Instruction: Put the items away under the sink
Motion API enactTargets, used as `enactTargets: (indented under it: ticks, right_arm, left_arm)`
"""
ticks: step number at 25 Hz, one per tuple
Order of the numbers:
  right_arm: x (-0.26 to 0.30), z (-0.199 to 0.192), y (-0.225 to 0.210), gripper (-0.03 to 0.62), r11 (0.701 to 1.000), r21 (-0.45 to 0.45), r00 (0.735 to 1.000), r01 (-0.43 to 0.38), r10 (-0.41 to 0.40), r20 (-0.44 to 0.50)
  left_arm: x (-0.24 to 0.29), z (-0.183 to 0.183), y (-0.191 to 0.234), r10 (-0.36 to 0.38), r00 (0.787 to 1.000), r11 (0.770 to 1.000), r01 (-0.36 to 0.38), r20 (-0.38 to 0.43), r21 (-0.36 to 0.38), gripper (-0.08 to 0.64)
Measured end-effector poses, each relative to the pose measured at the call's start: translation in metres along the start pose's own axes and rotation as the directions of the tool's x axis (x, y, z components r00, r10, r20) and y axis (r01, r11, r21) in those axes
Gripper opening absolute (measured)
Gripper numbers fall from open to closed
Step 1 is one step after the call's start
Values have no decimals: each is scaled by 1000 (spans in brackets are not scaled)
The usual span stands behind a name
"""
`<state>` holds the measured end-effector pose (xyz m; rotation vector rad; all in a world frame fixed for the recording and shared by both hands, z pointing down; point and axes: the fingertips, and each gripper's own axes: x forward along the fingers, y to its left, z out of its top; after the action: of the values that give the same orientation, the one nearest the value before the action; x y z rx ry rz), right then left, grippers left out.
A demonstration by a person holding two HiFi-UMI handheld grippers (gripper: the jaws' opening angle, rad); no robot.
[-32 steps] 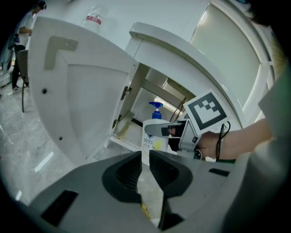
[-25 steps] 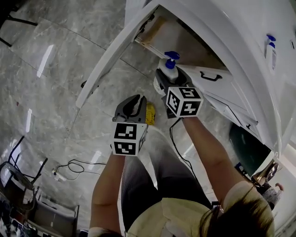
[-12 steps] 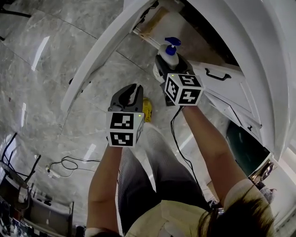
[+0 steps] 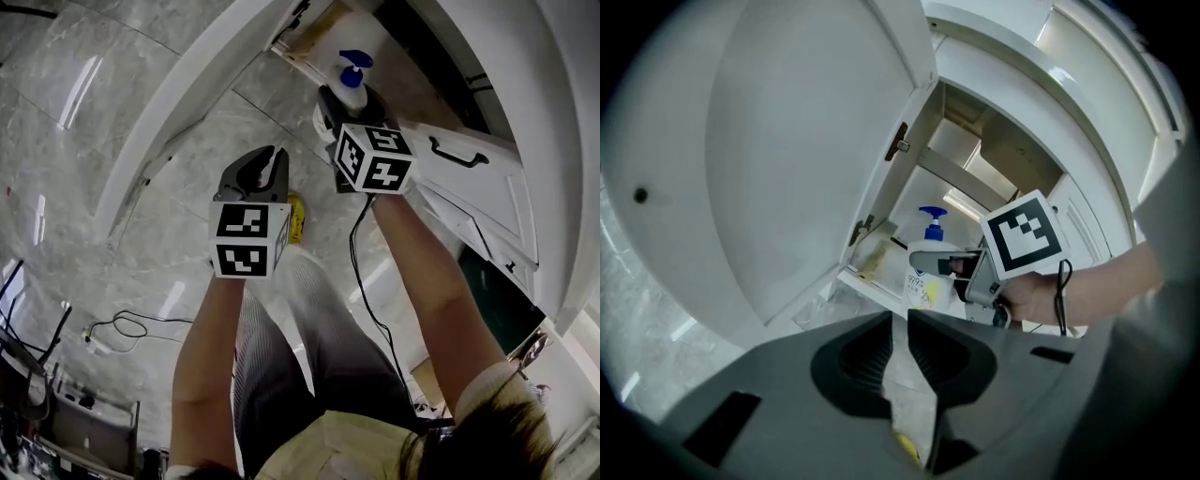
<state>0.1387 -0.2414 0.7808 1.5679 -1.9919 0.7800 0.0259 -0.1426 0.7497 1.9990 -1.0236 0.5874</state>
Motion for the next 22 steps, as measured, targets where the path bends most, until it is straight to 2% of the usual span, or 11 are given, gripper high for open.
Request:
enactTargets:
  ticks: [9,22]
  right_arm:
    - [31,-2,-15,279,999,-32,999,26,-25,24]
    - [69,19,-40,279,994,-65,990,83,-75,118]
  left_arm:
    - [23,-2,11,11,1000,1000,-11,14,-29,83]
    - [44,7,29,25,999,1000,-25,21,3,83]
